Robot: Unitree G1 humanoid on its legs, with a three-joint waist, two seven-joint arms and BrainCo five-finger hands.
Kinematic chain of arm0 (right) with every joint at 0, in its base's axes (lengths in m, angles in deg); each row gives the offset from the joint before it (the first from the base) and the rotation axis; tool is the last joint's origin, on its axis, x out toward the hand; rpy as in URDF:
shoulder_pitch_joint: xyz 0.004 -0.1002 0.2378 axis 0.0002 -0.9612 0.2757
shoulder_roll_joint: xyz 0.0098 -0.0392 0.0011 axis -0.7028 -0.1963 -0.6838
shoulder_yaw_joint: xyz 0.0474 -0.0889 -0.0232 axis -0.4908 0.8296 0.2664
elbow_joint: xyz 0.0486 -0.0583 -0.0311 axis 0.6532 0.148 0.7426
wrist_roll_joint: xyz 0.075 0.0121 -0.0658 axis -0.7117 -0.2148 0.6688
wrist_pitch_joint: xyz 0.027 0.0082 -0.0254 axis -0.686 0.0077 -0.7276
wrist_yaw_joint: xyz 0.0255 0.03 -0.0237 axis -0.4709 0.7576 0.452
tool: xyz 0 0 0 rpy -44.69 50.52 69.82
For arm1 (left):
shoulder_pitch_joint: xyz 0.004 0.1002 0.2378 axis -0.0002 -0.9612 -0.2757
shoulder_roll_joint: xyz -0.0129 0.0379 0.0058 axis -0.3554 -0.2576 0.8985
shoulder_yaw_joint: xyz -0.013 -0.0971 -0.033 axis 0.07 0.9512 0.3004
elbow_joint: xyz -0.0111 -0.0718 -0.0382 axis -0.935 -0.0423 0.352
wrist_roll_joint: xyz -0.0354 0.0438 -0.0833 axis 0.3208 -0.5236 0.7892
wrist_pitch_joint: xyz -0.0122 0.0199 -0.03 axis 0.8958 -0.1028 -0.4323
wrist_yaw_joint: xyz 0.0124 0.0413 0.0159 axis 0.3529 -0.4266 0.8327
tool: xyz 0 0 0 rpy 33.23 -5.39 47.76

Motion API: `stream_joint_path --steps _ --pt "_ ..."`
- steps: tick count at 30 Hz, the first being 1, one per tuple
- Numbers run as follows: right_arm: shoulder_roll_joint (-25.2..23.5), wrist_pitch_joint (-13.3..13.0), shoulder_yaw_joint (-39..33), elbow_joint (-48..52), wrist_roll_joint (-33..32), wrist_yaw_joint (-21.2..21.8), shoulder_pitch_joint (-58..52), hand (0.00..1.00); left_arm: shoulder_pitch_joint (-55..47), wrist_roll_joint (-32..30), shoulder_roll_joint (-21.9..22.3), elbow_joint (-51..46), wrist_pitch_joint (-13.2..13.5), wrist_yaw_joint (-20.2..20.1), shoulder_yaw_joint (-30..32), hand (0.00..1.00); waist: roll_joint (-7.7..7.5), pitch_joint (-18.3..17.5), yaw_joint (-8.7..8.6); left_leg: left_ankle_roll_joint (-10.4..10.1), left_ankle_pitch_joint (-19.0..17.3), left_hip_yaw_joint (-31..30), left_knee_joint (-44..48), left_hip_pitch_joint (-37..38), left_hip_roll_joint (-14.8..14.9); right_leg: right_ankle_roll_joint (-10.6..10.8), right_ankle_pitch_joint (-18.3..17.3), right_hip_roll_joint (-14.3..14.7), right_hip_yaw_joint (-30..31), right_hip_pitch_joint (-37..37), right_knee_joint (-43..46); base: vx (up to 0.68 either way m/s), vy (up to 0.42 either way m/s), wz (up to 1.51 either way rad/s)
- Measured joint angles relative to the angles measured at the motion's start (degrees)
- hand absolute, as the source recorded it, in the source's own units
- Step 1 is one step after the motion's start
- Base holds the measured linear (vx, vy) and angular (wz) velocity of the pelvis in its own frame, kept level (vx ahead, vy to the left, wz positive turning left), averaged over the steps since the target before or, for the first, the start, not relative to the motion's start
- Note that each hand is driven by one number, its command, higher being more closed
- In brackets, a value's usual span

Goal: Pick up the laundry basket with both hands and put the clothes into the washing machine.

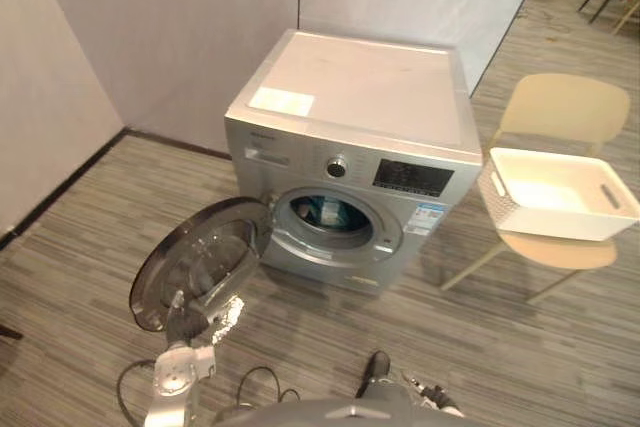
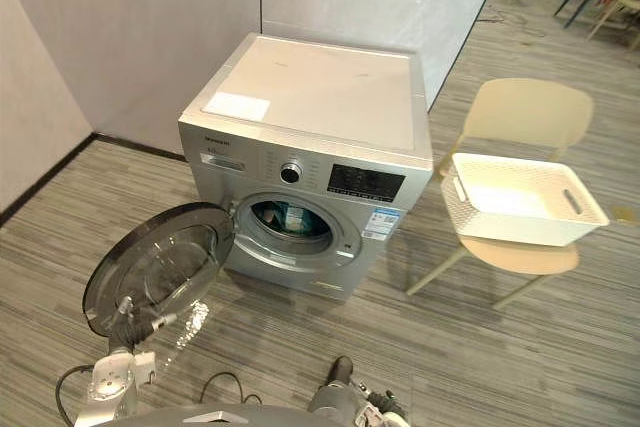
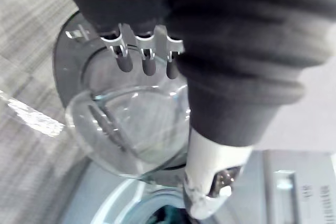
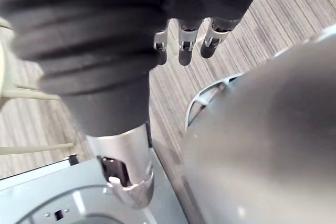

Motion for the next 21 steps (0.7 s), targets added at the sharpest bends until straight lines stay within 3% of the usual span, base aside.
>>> stream_joint_path --steps 1,2,3,4,5,6,7,9,13,17,21 --pt "-0.8 -0.1 0.3 -0.1 0.0 0.0 -0.7 0.0 0.2 0.1 -0.1 -0.2 0.3 0.1 0.0 0.0 -1.09 -0.6 0.12 -0.1 -0.2 -0.2 0.1 -0.1 0.1 0.0 -2.6 1.0 1.4 0.6 4.6 -0.07 -0.127 0.04" --pt "-1.6 -0.1 0.9 -0.3 0.1 0.1 -1.2 0.0 0.4 0.7 0.5 -0.1 0.3 0.2 0.1 0.0 -2.47 -1.1 0.36 -0.8 -0.6 -0.4 1.1 -0.8 0.1 0.7 -7.4 3.5 3.5 3.0 5.8 -0.03 -0.124 0.0" --pt "-1.7 -0.1 1.2 -0.7 0.1 0.3 -1.2 0.0 0.3 1.3 1.7 0.0 0.3 0.2 0.8 0.0 -2.9 -1.3 0.34 -1.1 -1.0 -0.9 2.3 -2.4 -0.5 1.5 -10.5 5.1 4.7 5.2 -0.5 -0.02 -0.112 -0.02" --pt "-1.5 -0.1 1.3 -0.9 0.1 0.4 -1.0 0.0 0.3 1.7 3.0 0.0 0.2 0.3 1.2 0.0 -2.83 -1.9 0.23 -1.2 -0.6 -1.2 2.0 -3.2 -0.5 1.5 -11.3 6.3 4.5 6.7 -5.3 -0.02 -0.06 -0.12" --pt "-1.2 -0.1 1.9 -0.8 0.2 0.4 -1.0 0.0 0.3 2.4 4.1 -0.1 0.2 1.2 0.7 0.0 -1.43 -2.9 0.81 -1.1 1.3 -0.7 0.4 -5.0 -0.3 0.3 -11.6 8.6 4.5 9.0 -15.1 -0.01 -0.051 -0.19" --pt "-0.9 0.0 2.0 -1.1 0.6 0.5 -0.2 0.0 0.9 2.6 4.2 0.6 0.1 1.4 0.9 0.0 -0.02 -2.7 1.1 -1.2 2.7 -0.1 -1.1 -5.2 0.1 -2.3 -9.1 10.2 4.7 9.9 -20.2 0.0 -0.034 -0.27" --pt "0.4 0.0 1.9 -1.6 2.6 0.5 0.2 0.0 1.1 2.7 4.6 0.7 0.2 2.2 2.9 0.0 1.12 -3.1 0.77 -1.0 5.3 0.5 -3.7 -4.9 0.2 -2.3 -6.0 11.5 5.1 10.6 -25.2 0.01 -0.008 -0.24" --pt "0.6 0.0 1.8 -2.6 3.6 0.6 0.3 0.0 1.8 2.8 4.6 0.8 0.3 3.6 5.3 0.0 1.47 -3.3 0.95 -0.9 6.0 1.3 -5.0 -4.5 0.4 -2.5 -3.8 12.4 5.5 11.6 -28.8 -0.02 0.023 -0.18" --pt "0.6 0.0 1.8 -3.1 4.5 1.0 0.0 0.0 2.3 4.5 4.2 1.4 0.6 5.4 8.4 0.0 1.09 -3.5 0.73 -0.2 7.0 1.3 -6.7 -5.2 -0.7 -2.1 2.3 13.0 5.5 14.4 -38.0 -0.06 0.059 -0.05" --pt "0.6 0.0 1.3 -3.5 4.5 1.2 0.0 0.0 3.3 4.4 4.0 3.1 0.6 6.4 9.6 0.0 0.53 -3.1 0.62 0.6 7.8 1.3 -7.2 -6.4 -2.1 -1.9 4.7 11.8 5.2 14.2 -40.5 -0.07 0.066 0.04" --pt "0.5 0.0 0.7 -3.6 4.5 1.2 0.1 0.0 8.7 4.3 0.4 3.2 0.5 8.9 13.7 0.0 -0.25 -1.8 0.81 1.0 8.5 1.2 -7.0 -9.6 -2.9 -1.6 5.7 10.9 4.7 11.7 -41.0 -0.13 0.037 0.06"
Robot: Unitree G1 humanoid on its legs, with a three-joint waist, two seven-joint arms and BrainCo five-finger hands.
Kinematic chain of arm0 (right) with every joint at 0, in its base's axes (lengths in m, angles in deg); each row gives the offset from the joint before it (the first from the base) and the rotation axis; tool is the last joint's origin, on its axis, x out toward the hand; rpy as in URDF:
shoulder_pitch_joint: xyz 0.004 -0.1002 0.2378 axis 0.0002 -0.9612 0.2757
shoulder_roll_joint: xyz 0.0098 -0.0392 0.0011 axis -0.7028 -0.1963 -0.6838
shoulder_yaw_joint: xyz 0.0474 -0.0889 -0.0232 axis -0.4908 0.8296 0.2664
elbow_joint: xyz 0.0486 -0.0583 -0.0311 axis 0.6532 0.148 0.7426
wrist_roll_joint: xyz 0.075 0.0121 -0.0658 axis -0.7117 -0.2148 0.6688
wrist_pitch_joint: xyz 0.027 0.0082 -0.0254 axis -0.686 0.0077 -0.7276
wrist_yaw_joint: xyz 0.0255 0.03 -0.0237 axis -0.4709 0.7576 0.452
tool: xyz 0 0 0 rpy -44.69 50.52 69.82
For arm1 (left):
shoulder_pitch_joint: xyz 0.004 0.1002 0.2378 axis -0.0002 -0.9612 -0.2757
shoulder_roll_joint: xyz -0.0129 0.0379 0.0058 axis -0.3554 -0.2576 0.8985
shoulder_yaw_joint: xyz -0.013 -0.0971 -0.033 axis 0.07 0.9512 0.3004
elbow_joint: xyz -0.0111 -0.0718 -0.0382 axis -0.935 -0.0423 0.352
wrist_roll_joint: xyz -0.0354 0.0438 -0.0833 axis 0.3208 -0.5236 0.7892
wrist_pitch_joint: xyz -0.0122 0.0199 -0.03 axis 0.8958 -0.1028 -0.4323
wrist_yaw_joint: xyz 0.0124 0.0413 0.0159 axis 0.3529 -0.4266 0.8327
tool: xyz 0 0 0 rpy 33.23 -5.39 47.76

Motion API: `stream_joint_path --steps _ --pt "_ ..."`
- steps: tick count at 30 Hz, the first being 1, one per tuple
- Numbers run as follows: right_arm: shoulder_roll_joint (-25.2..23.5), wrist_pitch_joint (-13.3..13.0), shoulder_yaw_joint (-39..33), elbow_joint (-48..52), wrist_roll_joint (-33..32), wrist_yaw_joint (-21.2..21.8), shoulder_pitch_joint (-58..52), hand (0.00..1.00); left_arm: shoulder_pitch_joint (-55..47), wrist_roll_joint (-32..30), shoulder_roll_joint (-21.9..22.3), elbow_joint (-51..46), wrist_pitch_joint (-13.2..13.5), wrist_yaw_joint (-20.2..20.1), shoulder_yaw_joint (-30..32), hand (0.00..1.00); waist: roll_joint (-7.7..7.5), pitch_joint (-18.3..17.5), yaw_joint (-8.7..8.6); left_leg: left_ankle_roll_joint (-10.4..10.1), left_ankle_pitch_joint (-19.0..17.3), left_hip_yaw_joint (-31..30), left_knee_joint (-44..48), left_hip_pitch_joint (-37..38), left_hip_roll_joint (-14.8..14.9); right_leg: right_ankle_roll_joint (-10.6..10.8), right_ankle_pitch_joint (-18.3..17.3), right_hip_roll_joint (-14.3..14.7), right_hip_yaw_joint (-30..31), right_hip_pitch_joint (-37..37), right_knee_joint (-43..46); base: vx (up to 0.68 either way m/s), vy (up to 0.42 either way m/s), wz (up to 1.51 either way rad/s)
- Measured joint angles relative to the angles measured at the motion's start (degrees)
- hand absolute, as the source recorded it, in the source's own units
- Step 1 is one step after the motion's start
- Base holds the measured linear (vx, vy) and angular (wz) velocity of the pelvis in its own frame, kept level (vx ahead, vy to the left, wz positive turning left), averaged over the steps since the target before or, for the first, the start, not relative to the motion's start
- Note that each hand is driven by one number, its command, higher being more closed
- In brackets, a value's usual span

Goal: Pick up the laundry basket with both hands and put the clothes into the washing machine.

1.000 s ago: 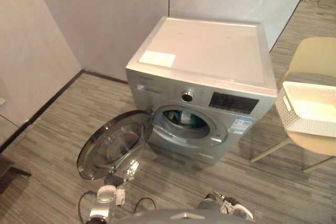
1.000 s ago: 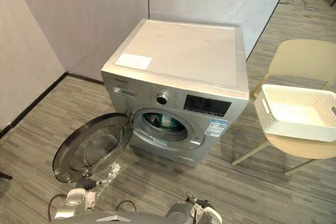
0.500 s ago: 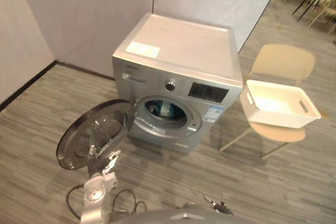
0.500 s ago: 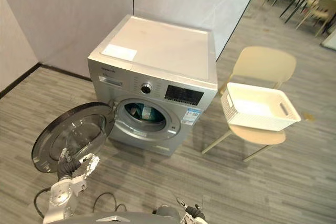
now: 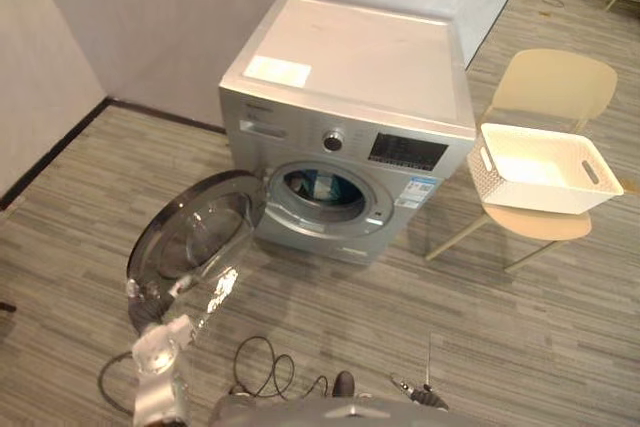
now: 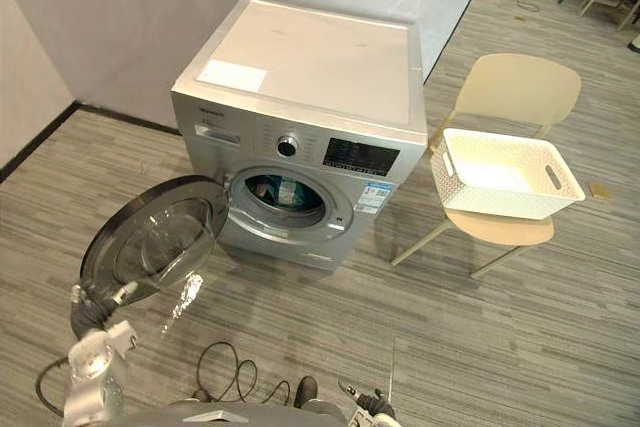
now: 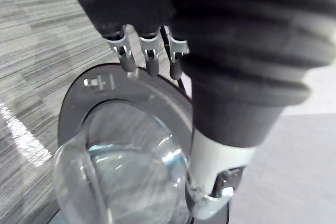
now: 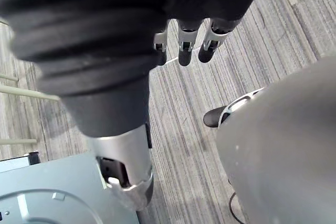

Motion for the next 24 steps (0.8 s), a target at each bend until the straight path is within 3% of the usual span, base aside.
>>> stream_joint_path --steps 4,8,13,16,19,24 --pt "0.0 0.2 -1.3 -0.1 0.1 0.0 0.6 0.0 7.5 -0.5 -6.2 3.2 -0.1 1.5 5.0 0.0 -1.62 1.9 -0.23 -0.1 0.8 0.0 0.6 -3.7 -0.2 0.2 1.5 -0.3 0.3 -3.8 -0.7 -0.1 -0.005 -0.03" --pt "0.9 0.2 -1.3 -0.6 0.0 0.4 3.5 0.0 17.9 -2.2 -17.8 11.4 -1.4 1.8 7.5 0.0 -2.9 5.4 -0.83 0.3 -0.2 -0.5 6.1 -10.9 0.3 0.2 4.7 0.0 1.6 -8.2 -1.9 -0.08 -0.002 -0.08" --pt "2.5 -0.1 3.6 1.5 -1.3 0.7 6.4 0.0 31.3 -0.7 -32.4 25.1 -1.6 -1.0 6.7 0.0 -4.05 9.5 -1.5 0.7 -4.5 -1.6 16.0 -18.2 3.3 2.6 8.3 1.8 3.0 -10.5 -2.8 -0.06 0.041 -0.09" --pt "3.5 -0.8 8.5 5.6 -3.8 1.8 7.7 0.0 41.2 0.7 -41.3 33.9 -2.3 -2.5 2.3 0.0 -5.6 12.1 -1.52 1.4 -5.3 -2.5 19.2 -23.0 4.8 3.3 12.9 3.1 4.2 -14.0 -2.9 -0.11 0.125 -0.1" --pt "3.7 -1.4 11.6 7.8 -6.1 2.0 8.1 0.0 49.2 1.2 -46.7 39.3 -3.3 -4.1 -3.4 0.0 -7.41 14.5 -1.52 2.2 -5.0 -3.2 20.2 -25.3 5.1 3.3 16.4 3.2 4.9 -15.7 -2.9 -0.08 0.128 0.02" --pt "3.7 -1.7 13.3 7.4 -7.7 2.4 7.8 0.0 51.5 1.2 -48.0 40.6 -3.8 -6.1 -7.5 0.0 -8.61 16.6 -1.87 3.1 -4.5 -3.4 20.0 -26.5 5.0 1.7 18.7 3.1 4.9 -16.7 -3.2 -0.02 0.124 0.06"
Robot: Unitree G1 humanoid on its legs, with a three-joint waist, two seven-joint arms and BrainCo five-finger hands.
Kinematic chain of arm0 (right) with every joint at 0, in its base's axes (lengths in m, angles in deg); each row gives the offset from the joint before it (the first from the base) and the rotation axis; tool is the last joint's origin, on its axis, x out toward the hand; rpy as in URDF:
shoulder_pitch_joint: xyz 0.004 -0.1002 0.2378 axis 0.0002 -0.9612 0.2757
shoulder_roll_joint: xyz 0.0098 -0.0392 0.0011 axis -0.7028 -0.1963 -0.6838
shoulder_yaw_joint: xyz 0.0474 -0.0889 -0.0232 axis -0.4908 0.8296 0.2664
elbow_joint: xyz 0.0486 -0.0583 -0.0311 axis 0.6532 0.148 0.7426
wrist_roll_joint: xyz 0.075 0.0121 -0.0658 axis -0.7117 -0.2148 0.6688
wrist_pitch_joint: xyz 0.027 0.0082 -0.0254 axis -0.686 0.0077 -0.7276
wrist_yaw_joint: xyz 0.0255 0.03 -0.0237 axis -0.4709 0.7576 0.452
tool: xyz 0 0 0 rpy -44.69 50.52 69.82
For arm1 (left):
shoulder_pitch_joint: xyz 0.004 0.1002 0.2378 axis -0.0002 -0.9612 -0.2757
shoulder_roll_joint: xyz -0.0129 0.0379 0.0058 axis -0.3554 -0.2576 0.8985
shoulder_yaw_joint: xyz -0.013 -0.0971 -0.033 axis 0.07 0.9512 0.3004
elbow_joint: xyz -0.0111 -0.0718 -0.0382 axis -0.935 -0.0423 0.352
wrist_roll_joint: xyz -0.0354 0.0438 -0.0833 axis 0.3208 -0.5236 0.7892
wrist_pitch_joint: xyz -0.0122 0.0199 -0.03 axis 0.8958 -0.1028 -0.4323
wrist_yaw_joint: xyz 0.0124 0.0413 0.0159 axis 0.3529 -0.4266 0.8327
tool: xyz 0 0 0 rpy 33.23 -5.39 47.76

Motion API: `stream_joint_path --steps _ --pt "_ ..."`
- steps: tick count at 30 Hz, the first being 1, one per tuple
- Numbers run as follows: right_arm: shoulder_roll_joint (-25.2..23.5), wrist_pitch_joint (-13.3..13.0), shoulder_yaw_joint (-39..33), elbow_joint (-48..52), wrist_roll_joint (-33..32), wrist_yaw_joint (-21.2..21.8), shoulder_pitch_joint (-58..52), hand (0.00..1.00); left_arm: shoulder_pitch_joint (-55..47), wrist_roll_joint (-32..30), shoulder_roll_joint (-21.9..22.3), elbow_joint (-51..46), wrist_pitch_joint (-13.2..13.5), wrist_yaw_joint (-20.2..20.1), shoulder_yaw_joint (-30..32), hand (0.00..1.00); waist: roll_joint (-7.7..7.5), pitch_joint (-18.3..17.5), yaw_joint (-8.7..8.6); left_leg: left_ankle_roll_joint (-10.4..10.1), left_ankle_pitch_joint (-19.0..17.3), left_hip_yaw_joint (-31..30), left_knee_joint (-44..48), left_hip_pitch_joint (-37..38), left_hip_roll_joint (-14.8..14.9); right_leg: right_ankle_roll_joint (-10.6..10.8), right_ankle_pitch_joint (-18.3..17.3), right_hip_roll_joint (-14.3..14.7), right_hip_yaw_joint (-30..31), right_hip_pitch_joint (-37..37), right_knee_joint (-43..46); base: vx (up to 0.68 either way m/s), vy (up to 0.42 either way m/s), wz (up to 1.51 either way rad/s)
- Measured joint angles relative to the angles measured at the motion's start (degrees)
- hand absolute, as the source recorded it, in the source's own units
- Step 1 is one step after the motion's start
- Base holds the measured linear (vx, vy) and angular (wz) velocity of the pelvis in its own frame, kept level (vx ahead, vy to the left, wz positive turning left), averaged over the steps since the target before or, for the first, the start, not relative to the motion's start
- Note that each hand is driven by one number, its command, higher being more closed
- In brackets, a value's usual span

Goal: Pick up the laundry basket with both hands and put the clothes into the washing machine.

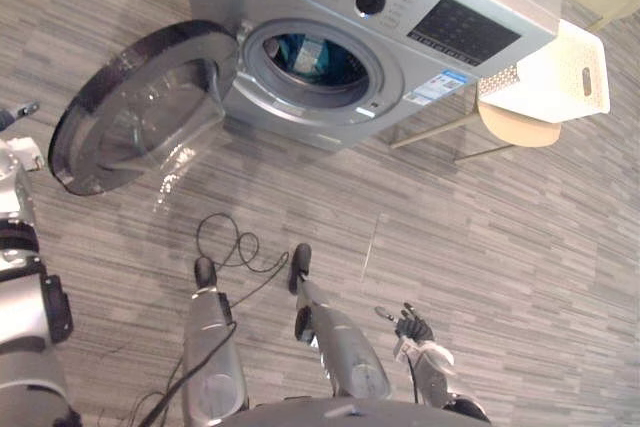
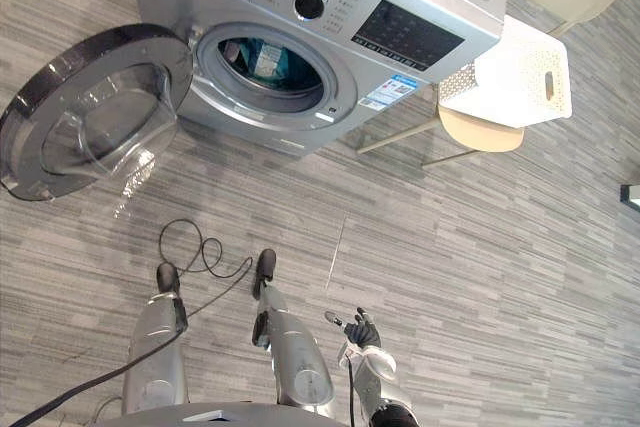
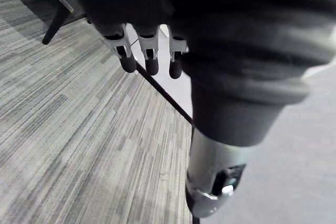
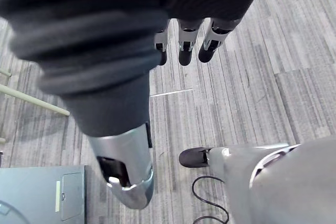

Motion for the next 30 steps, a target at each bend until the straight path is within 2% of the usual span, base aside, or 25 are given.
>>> stream_joint_path --steps 2,4,6,7,10,11,13,14,16,17,19,21,23,25,26,30 --pt "-0.1 0.0 0.9 -1.4 0.0 0.1 0.0 0.0 -1.7 0.0 1.4 0.0 -0.1 -1.5 -1.2 0.0 -0.27 0.5 0.01 0.0 0.1 0.0 0.1 0.0 -0.1 0.0 0.0 0.0 0.0 0.0 0.0 0.06 0.11 -0.02" --pt "-0.1 0.2 0.9 -2.3 0.1 0.1 0.0 0.0 -3.5 -0.1 4.1 -0.3 0.0 -1.3 -1.1 0.0 -0.27 0.5 -0.09 0.0 0.1 0.1 0.5 0.2 -0.2 0.0 0.0 0.0 0.0 0.1 0.3 0.08 0.095 -0.03" --pt "-0.1 0.2 0.2 -3.0 0.2 0.1 0.1 0.0 -7.2 -0.1 8.1 -1.6 0.2 -1.6 -1.8 0.0 -0.12 1.5 -0.3 0.0 0.1 0.5 0.2 2.1 -0.7 -0.1 0.0 -0.3 -0.1 1.4 0.2 0.06 0.077 -0.04" --pt "0.0 0.2 0.1 -3.9 0.6 0.1 0.1 0.0 -10.5 -0.1 11.5 -3.1 0.2 -1.6 -2.1 0.0 -0.07 1.5 -0.5 0.2 0.3 0.8 -0.4 3.1 -1.1 -0.3 -0.2 -0.8 -0.2 2.0 0.3 0.04 0.069 0.0" --pt "-0.4 0.5 -0.7 -3.9 0.9 0.0 -0.1 0.0 -18.5 1.4 20.8 -9.2 0.7 -2.1 -7.8 0.0 -0.04 1.5 -0.76 0.4 0.2 2.2 -1.2 4.7 -2.8 -4.1 -3.8 -2.5 -0.6 3.4 0.3 0.01 0.061 0.06" --pt "-0.7 0.5 -1.4 -3.9 0.9 0.0 -0.1 0.0 -20.5 1.7 22.7 -10.5 0.8 -2.4 -9.4 0.0 -0.03 1.5 -0.72 0.5 0.2 2.5 -1.2 5.0 -3.1 -3.9 -4.7 -2.9 -0.8 3.7 0.3 0.0 0.0 0.0" --pt "-1.2 0.5 -2.1 -3.4 1.0 0.0 -0.2 0.0 -28.0 2.3 29.1 -17.4 0.9 -4.4 -17.0 0.0 0.15 1.4 -0.59 -0.2 -0.8 3.5 -1.0 6.2 -4.3 -2.2 -10.3 -4.6 -1.9 4.1 2.2 -0.01 -0.008 -0.06" --pt "-1.1 0.5 -2.4 -3.2 1.0 0.0 -0.2 0.0 -29.7 2.9 30.6 -19.1 1.1 -4.9 -18.8 0.0 0.89 1.2 -0.63 -0.3 -0.8 3.4 -1.0 6.4 -4.1 -2.2 -10.6 -4.5 -1.9 4.0 2.7 -0.02 -0.038 -0.09" --pt "-1.1 0.5 -3.8 -1.5 1.0 0.0 -1.6 0.0 -35.7 4.5 35.5 -25.2 1.4 -7.7 -26.7 0.0 3.36 -0.2 -1.04 -1.1 -0.3 3.6 -2.6 8.4 -4.1 -2.1 -13.0 -4.4 -1.7 4.3 4.5 -0.01 -0.037 -0.08" --pt "-0.9 0.5 -4.0 -1.4 1.0 0.0 -2.2 0.0 -36.8 4.6 36.3 -26.8 1.4 -8.4 -28.9 0.0 4.04 -0.8 -1.23 -1.3 -0.1 3.6 -3.3 9.2 -4.1 -2.0 -13.3 -4.4 -1.7 4.7 4.6 0.05 -0.047 -0.04" --pt "-1.0 0.6 -4.8 -1.0 1.1 0.0 -5.4 0.0 -39.1 6.8 38.0 -31.5 2.3 -11.5 -36.4 0.0 6.1 -4.7 -1.3 -1.6 1.1 3.8 -7.4 11.9 -4.7 -1.9 -14.3 -4.4 -1.6 5.5 4.6 0.08 -0.055 0.02" --pt "-0.9 0.8 -5.4 -1.3 1.1 0.0 -6.6 0.0 -38.3 7.8 38.7 -33.8 2.9 -13.4 -40.7 0.0 7.19 -7.1 -1.48 -2.0 2.3 4.6 -10.8 14.7 -5.1 -1.5 -14.8 -4.1 -1.3 6.5 4.5 0.1 -0.049 -0.06" --pt "-0.9 1.1 -5.5 -1.7 1.2 0.0 -6.8 0.0 -36.2 7.8 39.3 -35.3 3.1 -14.1 -43.4 0.0 7.69 -9.0 -1.69 -2.5 3.2 5.9 -13.6 17.7 -5.3 -1.2 -15.1 -3.8 0.0 7.5 4.3 0.11 -0.038 -0.32" --pt "-0.8 1.2 -5.5 -1.7 1.7 0.0 -7.0 0.0 -33.0 7.8 40.0 -37.2 3.1 -14.0 -45.1 0.0 8.19 -10.9 -2.66 -2.3 3.8 7.1 -15.1 19.6 -5.5 -1.3 -14.9 -3.8 0.7 8.0 4.1 0.11 -0.007 -0.32" --pt "-0.8 1.2 -5.6 -1.7 2.6 0.0 -7.1 0.0 -30.9 7.8 40.2 -39.8 3.7 -13.9 -45.7 0.0 8.53 -11.1 -3.52 -2.3 3.8 7.6 -15.7 21.1 -5.6 -1.4 -14.8 -3.7 1.3 9.1 3.9 0.09 0.007 -0.29" --pt "-0.8 1.3 -7.6 -1.8 3.4 0.0 -9.5 0.0 -26.3 7.9 40.1 -47.5 7.8 -13.8 -46.5 0.0 9.52 -13.6 -5.0 -2.2 3.2 9.6 -16.5 23.8 -5.9 -0.5 -14.3 -3.6 2.6 11.3 1.7 0.09 0.011 -0.21"
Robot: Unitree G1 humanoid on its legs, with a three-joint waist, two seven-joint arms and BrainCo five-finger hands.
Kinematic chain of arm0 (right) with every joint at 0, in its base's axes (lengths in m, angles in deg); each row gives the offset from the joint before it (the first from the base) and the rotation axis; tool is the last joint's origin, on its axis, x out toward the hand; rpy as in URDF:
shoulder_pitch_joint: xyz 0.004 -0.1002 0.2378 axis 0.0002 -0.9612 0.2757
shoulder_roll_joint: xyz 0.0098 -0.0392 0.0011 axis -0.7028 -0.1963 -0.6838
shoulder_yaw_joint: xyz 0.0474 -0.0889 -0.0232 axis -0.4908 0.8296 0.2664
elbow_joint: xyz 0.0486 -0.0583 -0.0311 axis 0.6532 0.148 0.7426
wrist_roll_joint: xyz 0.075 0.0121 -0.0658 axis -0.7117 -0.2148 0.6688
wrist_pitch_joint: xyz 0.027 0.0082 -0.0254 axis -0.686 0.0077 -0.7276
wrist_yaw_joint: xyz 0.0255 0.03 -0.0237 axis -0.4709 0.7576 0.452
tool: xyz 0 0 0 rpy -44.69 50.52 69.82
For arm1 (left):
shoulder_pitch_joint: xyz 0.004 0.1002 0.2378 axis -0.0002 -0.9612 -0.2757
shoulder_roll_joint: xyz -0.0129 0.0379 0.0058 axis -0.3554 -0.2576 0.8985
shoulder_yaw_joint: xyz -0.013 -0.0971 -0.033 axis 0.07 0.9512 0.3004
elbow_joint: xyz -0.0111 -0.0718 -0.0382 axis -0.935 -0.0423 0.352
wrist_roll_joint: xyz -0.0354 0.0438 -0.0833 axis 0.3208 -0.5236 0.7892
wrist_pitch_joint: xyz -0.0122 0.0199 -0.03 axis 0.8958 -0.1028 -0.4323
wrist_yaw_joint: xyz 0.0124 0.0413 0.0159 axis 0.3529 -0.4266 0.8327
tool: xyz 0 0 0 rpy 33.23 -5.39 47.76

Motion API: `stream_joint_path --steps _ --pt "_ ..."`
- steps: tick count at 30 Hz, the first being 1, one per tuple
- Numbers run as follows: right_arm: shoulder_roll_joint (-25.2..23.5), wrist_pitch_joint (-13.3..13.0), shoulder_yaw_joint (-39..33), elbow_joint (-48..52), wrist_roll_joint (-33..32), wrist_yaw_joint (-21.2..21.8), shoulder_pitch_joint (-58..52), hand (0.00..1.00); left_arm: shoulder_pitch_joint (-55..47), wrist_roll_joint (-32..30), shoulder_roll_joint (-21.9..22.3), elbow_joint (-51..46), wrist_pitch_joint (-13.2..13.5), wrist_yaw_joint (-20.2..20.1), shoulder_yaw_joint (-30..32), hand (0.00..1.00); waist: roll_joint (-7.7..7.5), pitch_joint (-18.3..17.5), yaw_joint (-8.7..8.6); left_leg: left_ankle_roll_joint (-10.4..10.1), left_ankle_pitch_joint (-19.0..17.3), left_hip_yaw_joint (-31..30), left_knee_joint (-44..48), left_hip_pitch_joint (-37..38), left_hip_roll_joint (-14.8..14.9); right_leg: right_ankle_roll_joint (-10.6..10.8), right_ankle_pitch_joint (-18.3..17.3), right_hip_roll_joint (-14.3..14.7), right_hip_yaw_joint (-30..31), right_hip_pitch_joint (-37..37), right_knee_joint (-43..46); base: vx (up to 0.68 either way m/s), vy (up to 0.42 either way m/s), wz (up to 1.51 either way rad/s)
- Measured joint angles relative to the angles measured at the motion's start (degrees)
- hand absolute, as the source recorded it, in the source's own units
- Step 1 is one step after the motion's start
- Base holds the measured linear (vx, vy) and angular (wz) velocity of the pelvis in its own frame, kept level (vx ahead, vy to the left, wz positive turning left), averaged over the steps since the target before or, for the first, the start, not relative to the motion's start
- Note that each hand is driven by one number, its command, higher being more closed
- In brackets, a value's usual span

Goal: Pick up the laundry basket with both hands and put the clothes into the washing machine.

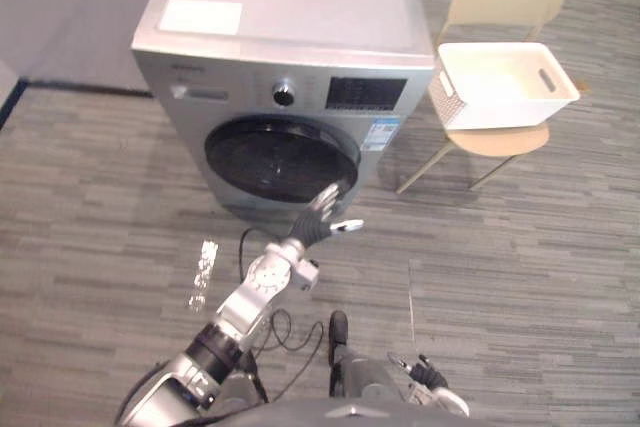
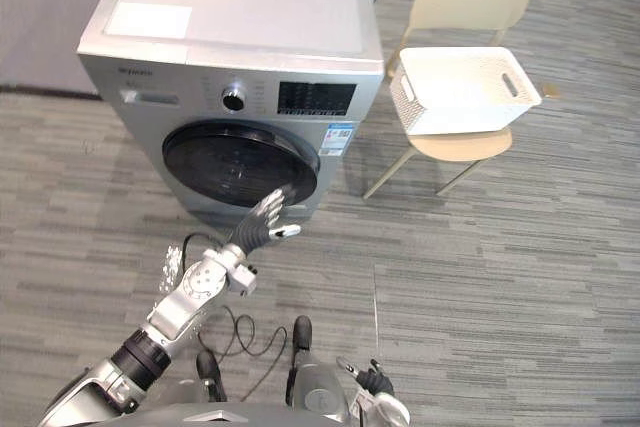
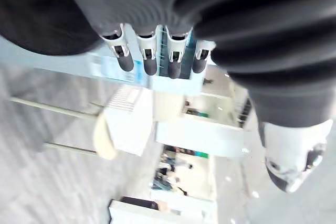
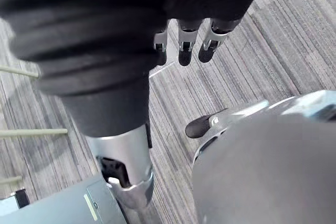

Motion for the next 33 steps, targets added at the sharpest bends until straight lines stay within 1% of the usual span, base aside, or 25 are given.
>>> stream_joint_path --steps 1,2,3,5,8,11,14,15,16,17,18,19,21,22,23,24,25,26,27,28,29,30,31,32,33 --pt "0.1 0.2 -0.2 0.0 0.0 0.0 -0.5 0.0 0.1 0.0 -0.1 -0.6 0.5 0.1 0.2 0.0 0.25 -0.3 -0.06 0.0 -0.3 0.3 -0.1 0.9 0.0 0.2 0.1 0.1 0.4 1.0 -0.6 0.07 0.016 -0.14" --pt "0.1 0.3 -0.6 0.0 1.1 0.0 -1.1 0.0 -0.2 0.0 -0.1 -0.7 1.0 0.3 0.5 0.0 0.65 -0.7 -0.52 0.0 -0.7 0.2 -0.1 1.8 0.0 0.3 0.2 0.0 0.4 2.1 -1.1 0.03 0.016 -0.1" --pt "0.1 0.3 -0.8 0.0 2.2 0.0 -1.4 0.0 -1.0 0.0 -0.2 -0.7 1.1 0.6 0.7 0.0 1.14 -1.5 -0.84 0.0 -1.0 0.2 -0.1 1.8 -0.1 0.4 0.2 -0.1 0.4 2.2 -1.3 0.0 0.0 0.0" --pt "0.0 0.4 -1.0 -0.1 2.2 0.1 -1.6 0.0 -2.7 0.0 -0.6 -0.3 1.1 0.9 1.4 0.0 1.71 -1.9 -1.04 0.2 -1.1 0.2 0.0 1.9 -0.3 0.5 0.3 -0.4 0.3 2.4 -1.3 -0.01 0.007 0.02" --pt "0.1 0.4 -1.2 -0.7 2.2 0.1 -1.9 0.0 -5.6 0.0 -1.2 2.4 0.9 0.8 1.8 0.0 1.91 -2.0 -0.98 0.2 -1.2 -0.5 0.2 2.4 -0.3 0.5 0.2 -0.5 -0.1 3.4 -1.4 -0.04 -0.001 0.12" --pt "0.1 0.6 -2.0 -2.0 2.2 0.1 -2.1 0.0 -9.1 -0.2 -1.3 8.4 0.1 -0.3 3.7 0.0 2.04 -2.5 -0.81 0.2 -1.1 -1.7 0.3 2.4 -0.4 0.5 0.2 -0.7 -1.3 4.0 -1.4 -0.07 -0.014 0.18" --pt "0.3 1.1 -2.3 -2.3 2.2 0.1 -2.1 0.0 -12.7 -2.5 -1.0 19.9 -1.2 -0.7 7.3 0.0 2.69 -3.3 -0.7 0.4 -1.0 -2.3 0.1 2.3 -0.8 0.5 0.2 -1.1 -1.8 4.2 -1.4 -0.07 -0.005 0.09" --pt "0.4 1.2 -2.3 -2.7 2.2 0.1 -1.8 0.0 -13.4 -4.3 -0.8 26.4 -1.9 -0.8 9.7 0.0 2.73 -3.3 -0.73 0.5 -0.7 -2.7 -0.1 2.4 -1.0 0.5 0.2 -1.3 -2.3 4.5 -1.4 -0.04 -0.001 0.14" --pt "0.5 1.2 -2.2 -3.3 2.2 0.1 -1.5 0.0 -13.9 -5.1 -0.6 29.7 -2.2 -0.7 11.3 0.0 2.68 -3.3 -0.7 0.6 -0.5 -2.9 -0.4 2.5 -1.1 0.5 0.2 -1.3 -2.5 4.6 -1.4 -0.05 -0.002 0.16" --pt "0.6 1.5 -2.3 -5.0 2.2 0.0 -0.4 0.0 -14.6 -6.8 -0.2 37.0 -3.1 -0.4 15.6 0.0 2.39 -3.3 -0.23 0.5 0.0 -3.0 -1.3 3.3 -1.3 0.5 0.2 -1.4 -2.7 5.1 -1.4 -0.04 -0.002 0.08" --pt "0.8 1.6 -2.2 -6.6 2.3 -0.1 0.4 0.0 -15.4 -6.9 0.2 45.3 -3.8 -0.1 20.8 0.0 2.08 -3.3 0.64 0.5 0.3 -3.0 -1.8 4.2 -1.5 0.6 0.2 -1.4 -2.7 5.7 -1.4 -0.03 0.0 0.06" --pt "1.0 1.7 -2.2 -7.4 2.4 -0.1 0.7 0.0 -15.6 -6.9 0.1 49.2 -4.4 0.0 23.8 0.0 1.93 -3.4 0.94 0.5 0.3 -3.1 -1.8 4.5 -1.5 0.7 0.1 -1.5 -2.8 6.0 -1.4 0.0 0.0 0.0" --pt "1.2 2.0 -2.3 -9.6 4.4 -0.1 2.3 0.0 -18.7 -6.7 -0.1 58.6 -6.5 0.2 34.5 0.0 1.54 -3.5 2.16 0.7 0.4 -3.7 -2.7 5.3 -2.1 1.2 -0.4 -2.3 -3.3 6.8 -1.3 -0.02 0.024 0.13" --pt "1.2 2.1 -2.3 -9.7 4.4 -0.1 2.6 0.0 -20.1 -6.6 -0.2 59.5 -7.0 0.4 36.3 0.0 1.53 -3.5 2.11 0.8 0.5 -4.3 -2.8 5.3 -2.4 1.5 -0.9 -2.6 -4.0 7.0 -1.0 -0.02 0.054 0.49" --pt "1.3 2.1 -2.4 -10.0 4.4 0.0 3.1 0.0 -22.3 -5.5 -0.2 60.0 -7.7 1.0 39.3 0.0 1.58 -3.5 2.11 0.9 0.5 -6.1 -3.2 5.4 -3.3 1.9 -2.4 -3.6 -5.6 7.0 1.1 0.0 0.095 0.83" --pt "1.3 2.4 -2.7 -10.5 4.4 0.0 3.5 0.0 -24.0 -4.5 -0.2 60.0 -7.9 1.2 40.5 0.0 1.4 -3.4 2.31 1.7 0.6 -8.2 -3.8 5.9 -4.4 2.6 -4.8 -5.1 -7.6 6.9 5.0 0.01 0.109 0.97" --pt "1.3 2.5 -3.0 -10.9 4.4 0.0 3.6 0.0 -24.7 -4.5 -0.3 59.9 -8.0 1.2 40.9 0.0 1.17 -3.3 2.51 2.0 0.5 -9.6 -4.0 6.3 -5.1 3.1 -6.4 -6.4 -8.5 7.0 7.4 0.02 0.111 1.1" --pt "1.0 2.6 -3.5 -11.2 4.4 -0.1 3.5 0.0 -25.7 -4.6 -0.1 59.8 -7.9 1.1 41.9 0.0 0.46 -3.2 3.16 2.7 0.1 -12.5 -4.8 7.2 -6.7 4.1 -8.9 -8.9 -10.1 6.7 13.5 0.04 0.106 1.18" --pt "1.2 2.6 -3.7 -11.2 4.4 0.0 3.8 0.0 -26.2 -4.9 0.3 59.8 -7.9 1.3 42.7 0.0 0.21 -2.9 3.63 3.7 0.5 -15.2 -6.1 8.4 -7.6 4.3 -9.8 -11.4 -10.5 5.3 21.4 0.04 0.108 1.38" --pt "1.3 2.5 -4.3 -11.1 4.3 0.0 4.3 0.0 -26.7 -5.7 0.4 59.8 -7.9 1.3 42.9 0.0 0.44 -2.8 3.52 4.1 0.7 -17.4 -5.7 8.3 -7.7 2.7 -8.7 -12.5 -9.9 3.2 28.3 0.05 0.137 1.43" --pt "1.0 2.3 -4.9 -11.0 4.3 0.1 4.9 0.0 -27.0 -6.7 0.1 59.4 -7.9 1.2 43.2 0.0 0.7 -2.6 3.33 4.5 0.9 -20.3 -5.4 8.5 -8.1 -0.4 -6.4 -13.5 -7.2 0.5 36.0 0.04 0.11 1.6" --pt "0.3 2.3 -4.9 -11.0 4.4 0.1 5.3 0.0 -27.1 -7.7 -0.2 59.0 -7.9 1.2 43.9 0.0 -0.1 -2.3 3.22 5.1 1.3 -23.8 -5.3 8.9 -8.5 -1.8 -2.2 -13.8 -3.2 -1.6 42.8 0.07 0.089 1.71" --pt "-0.2 2.3 -4.9 -11.0 4.3 0.0 5.4 0.0 -27.1 -8.3 -0.4 58.2 -8.0 1.2 44.3 0.0 -1.07 -1.9 3.25 5.7 1.7 -26.9 -4.8 9.1 -9.0 -1.6 1.9 -13.7 -0.4 -3.1 47.4 0.07 0.016 1.66" --pt "-0.4 2.3 -5.0 -11.1 4.3 0.0 6.0 0.0 -26.7 -8.7 -0.7 57.1 -7.9 1.2 44.6 0.0 -2.17 -1.3 3.4 6.2 1.8 -29.6 -3.8 9.3 -9.1 -0.4 1.9 -12.7 2.7 -5.1 52.0 0.09 -0.028 1.27" --pt "-0.6 2.3 -5.0 -11.1 4.3 0.0 5.9 0.0 -26.6 -8.8 -0.7 57.0 -7.9 1.3 45.2 0.0 -2.6 -1.1 3.68 6.4 1.4 -31.2 -2.6 9.0 -9.2 1.1 -2.0 -11.4 4.6 -6.1 54.1 0.14 -0.063 1.4"
